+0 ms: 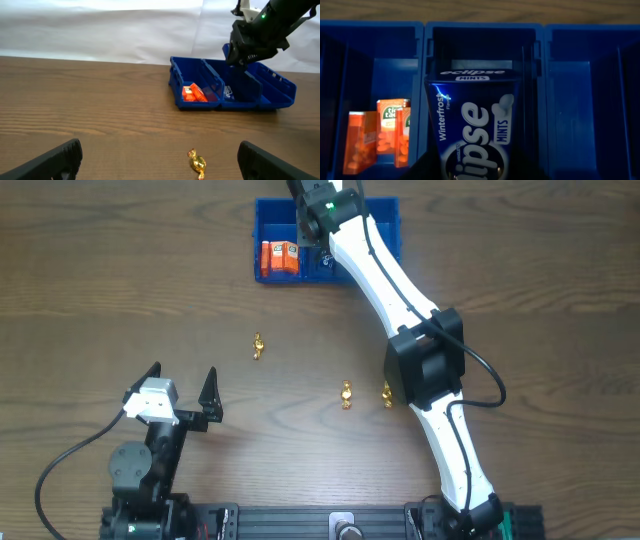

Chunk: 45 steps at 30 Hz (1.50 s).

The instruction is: Sort Candies Into Trays

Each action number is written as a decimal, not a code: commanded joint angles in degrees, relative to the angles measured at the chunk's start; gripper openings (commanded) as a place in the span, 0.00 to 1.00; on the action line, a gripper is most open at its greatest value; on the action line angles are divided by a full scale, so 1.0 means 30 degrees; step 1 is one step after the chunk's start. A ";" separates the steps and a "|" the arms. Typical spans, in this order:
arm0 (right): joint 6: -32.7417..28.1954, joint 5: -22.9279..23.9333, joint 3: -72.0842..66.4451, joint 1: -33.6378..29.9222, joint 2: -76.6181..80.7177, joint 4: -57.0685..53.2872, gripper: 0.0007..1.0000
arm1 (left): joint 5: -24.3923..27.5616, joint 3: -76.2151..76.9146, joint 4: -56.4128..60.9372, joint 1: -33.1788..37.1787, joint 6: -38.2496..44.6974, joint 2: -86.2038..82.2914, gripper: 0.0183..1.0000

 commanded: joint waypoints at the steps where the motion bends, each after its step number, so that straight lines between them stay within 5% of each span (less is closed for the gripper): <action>1: -0.0015 0.0124 0.0160 -0.0153 -0.0007 -0.0204 0.62 | 0.0255 -0.0386 -0.0612 0.0058 0.0284 -0.0109 1.00; 8: 0.0452 0.0087 0.0168 0.0342 -0.1923 -0.2878 0.80 | 0.0255 -0.0386 -0.0612 0.0058 0.0284 -0.0109 1.00; 19: 0.2069 -0.2535 -0.0452 0.5588 -0.3169 -0.7526 0.86 | 0.0255 -0.0386 -0.0612 0.0058 0.0284 -0.0109 1.00; 24: 0.4102 -0.2688 -0.3118 0.7220 -0.2608 -0.6280 0.87 | 0.0255 -0.0386 -0.0612 0.0058 0.0284 -0.0109 1.00; 28: 0.4226 -0.4386 -0.6411 0.7410 -0.2521 -0.3388 0.85 | 0.0255 -0.0386 -0.0612 0.0058 0.0284 -0.0109 1.00; 45: 0.8335 -0.2127 -0.8757 0.6885 -0.1537 0.0408 0.79 | 0.0255 -0.0386 -0.0612 0.0058 0.0284 -0.0109 1.00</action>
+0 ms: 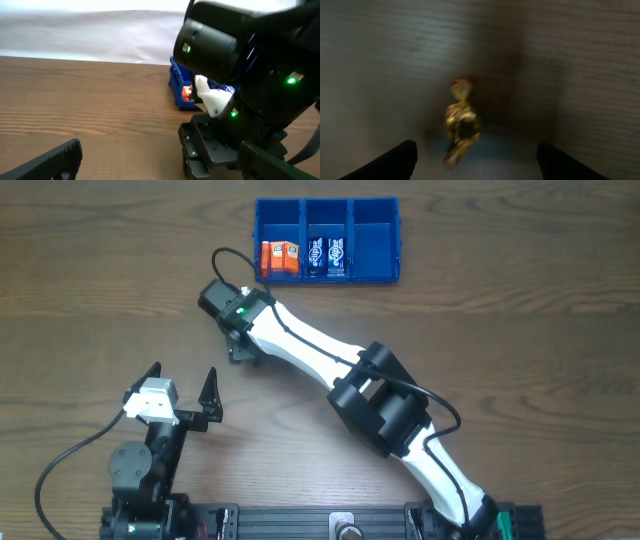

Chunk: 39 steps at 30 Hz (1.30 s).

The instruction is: Sort Candies Into Trays

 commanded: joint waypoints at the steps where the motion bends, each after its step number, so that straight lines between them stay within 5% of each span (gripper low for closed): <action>1: 0.1821 0.1013 -0.0015 -0.0357 0.0423 0.0510 0.79 | 0.0255 -0.0386 -0.0612 0.0058 0.0284 -0.0109 1.00; 13: 0.1785 0.1049 0.0000 -0.0481 0.1151 0.1027 0.71 | 0.0255 -0.0386 -0.0612 0.0058 0.0284 -0.0109 1.00; 23: 0.1719 0.1005 0.0124 -0.0321 0.1319 0.1020 0.30 | 0.0255 -0.0386 -0.0612 0.0058 0.0284 -0.0109 1.00; 30: 0.1719 0.0364 0.0124 -0.0321 0.1319 0.1020 0.26 | 0.0255 -0.0386 -0.0612 0.0058 0.0284 -0.0109 1.00; 39: 0.1741 -0.0707 0.0124 -0.0321 0.1319 0.0459 0.39 | 0.0255 -0.0386 -0.0612 0.0058 0.0284 -0.0109 1.00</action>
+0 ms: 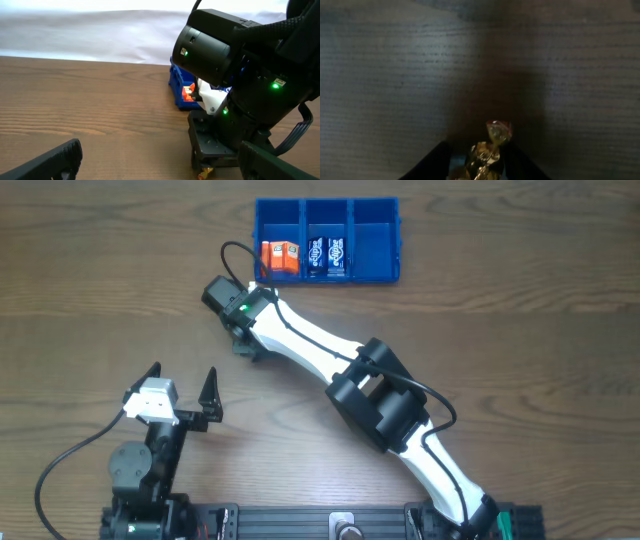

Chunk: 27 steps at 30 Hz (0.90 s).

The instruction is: Sort Candies Into Trays

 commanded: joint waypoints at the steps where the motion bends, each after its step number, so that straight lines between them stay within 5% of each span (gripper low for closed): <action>1: 0.0182 -0.0714 0.0007 0.0000 0.0816 -0.0415 0.39 | 0.0255 -0.0386 -0.0619 0.0058 0.0284 -0.0109 1.00; 15: -0.0168 -0.0459 0.0109 -0.0124 0.0226 -0.0270 0.17 | 0.0255 -0.0386 -0.0619 0.0058 0.0284 -0.0109 1.00; 21: -0.2914 0.0772 0.0109 -0.1603 -0.3628 -0.1406 0.16 | 0.0255 -0.0386 -0.0619 0.0058 0.0284 -0.0109 1.00; 27: -0.6462 0.2769 0.0117 -0.5340 -0.6965 -0.1421 0.16 | 0.0255 -0.0386 -0.0619 0.0058 0.0284 -0.0109 1.00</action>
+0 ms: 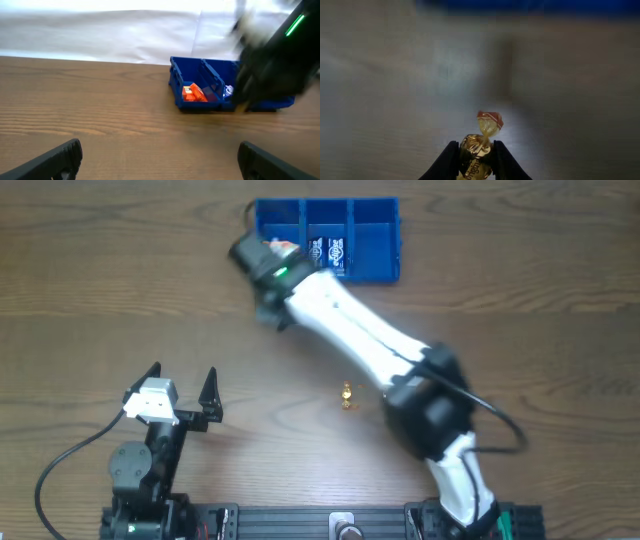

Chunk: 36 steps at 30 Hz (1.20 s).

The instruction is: Sort Candies Into Trays

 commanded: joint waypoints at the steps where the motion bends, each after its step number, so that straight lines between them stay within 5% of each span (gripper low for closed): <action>1: -0.3344 0.2106 0.0197 -0.3592 -0.2208 0.0583 0.16 | 0.0255 -0.0386 -0.0619 0.0058 0.0284 -0.0109 1.00; 8: -0.5319 0.2098 0.0146 -0.6404 -0.0794 0.3767 0.17 | 0.0255 -0.0386 -0.0619 0.0058 0.0291 -0.0109 1.00; 19: -0.5756 0.2113 0.0146 -0.6550 0.1683 0.5719 0.22 | 0.0255 -0.0386 -0.0619 0.0058 0.0284 -0.0109 1.00; 26: -0.5748 0.3534 0.0146 -0.6768 0.1843 0.5639 0.23 | 0.0255 -0.0386 -0.0619 0.0058 0.0284 -0.0109 1.00; 29: -0.5770 0.3541 0.0138 -0.6783 0.1843 0.5340 0.33 | 0.0255 -0.0386 -0.0619 0.0058 0.0291 -0.0109 1.00; 30: -0.5814 0.3534 0.0138 -0.6783 0.1843 0.5260 0.55 | 0.0255 -0.0386 -0.0619 0.0058 0.0284 -0.0109 1.00; 32: -0.5814 0.3541 0.0138 -0.6776 0.1632 0.5020 0.68 | 0.0255 -0.0386 -0.0619 0.0058 0.0284 -0.0109 1.00; 36: -0.5807 0.3526 -0.0459 -0.6025 -0.0517 0.4175 0.76 | 0.0255 -0.0386 -0.0619 0.0058 0.0284 -0.0109 1.00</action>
